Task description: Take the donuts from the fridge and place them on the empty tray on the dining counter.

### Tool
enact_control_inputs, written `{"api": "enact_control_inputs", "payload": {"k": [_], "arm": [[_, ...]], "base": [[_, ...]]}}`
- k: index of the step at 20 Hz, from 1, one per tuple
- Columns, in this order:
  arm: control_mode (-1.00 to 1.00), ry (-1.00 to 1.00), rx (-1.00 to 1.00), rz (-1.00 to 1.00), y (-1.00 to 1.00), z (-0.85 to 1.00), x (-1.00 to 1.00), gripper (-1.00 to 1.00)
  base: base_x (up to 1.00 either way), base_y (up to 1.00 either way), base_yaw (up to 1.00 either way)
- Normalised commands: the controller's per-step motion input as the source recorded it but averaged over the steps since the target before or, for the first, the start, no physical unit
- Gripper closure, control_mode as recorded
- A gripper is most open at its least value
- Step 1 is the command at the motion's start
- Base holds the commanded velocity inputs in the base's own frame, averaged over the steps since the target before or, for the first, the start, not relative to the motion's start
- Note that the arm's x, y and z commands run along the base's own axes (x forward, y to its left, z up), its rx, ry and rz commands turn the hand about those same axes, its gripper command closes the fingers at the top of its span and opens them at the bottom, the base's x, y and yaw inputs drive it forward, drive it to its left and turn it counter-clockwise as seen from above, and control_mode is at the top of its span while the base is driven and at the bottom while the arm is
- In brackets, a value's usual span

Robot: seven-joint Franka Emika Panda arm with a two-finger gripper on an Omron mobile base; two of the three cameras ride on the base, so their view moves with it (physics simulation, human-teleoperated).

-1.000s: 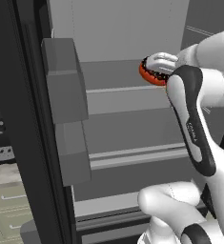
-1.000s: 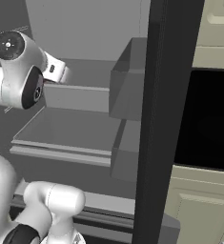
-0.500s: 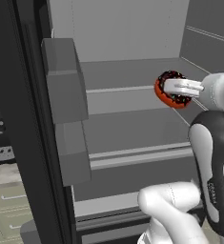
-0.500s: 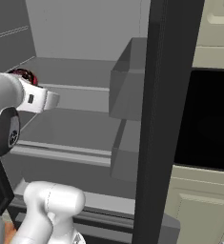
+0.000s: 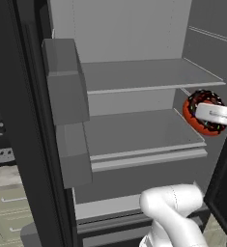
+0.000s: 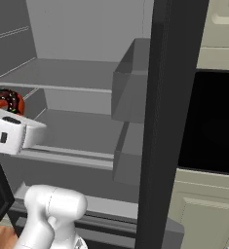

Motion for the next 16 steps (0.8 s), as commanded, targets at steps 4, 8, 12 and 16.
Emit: {"api": "enact_control_inputs", "payload": {"k": [4,8,12,16], "arm": [[1.0,0.02,0.0,-0.03,-0.07,0.0,-0.5,1.0],[1.0,0.0,0.0,0.0,0.0,0.0,0.0,1.0],[1.0,0.0,0.0,0.0,0.0,0.0,0.0,1.0],[1.0,0.0,0.0,0.0,0.0,0.0,0.0,1.0]], "base": [[-0.5,-0.02,-0.03],[-1.0,-0.01,-0.06],[-1.0,0.0,-0.05],[-1.0,0.0,-0.13]]}}
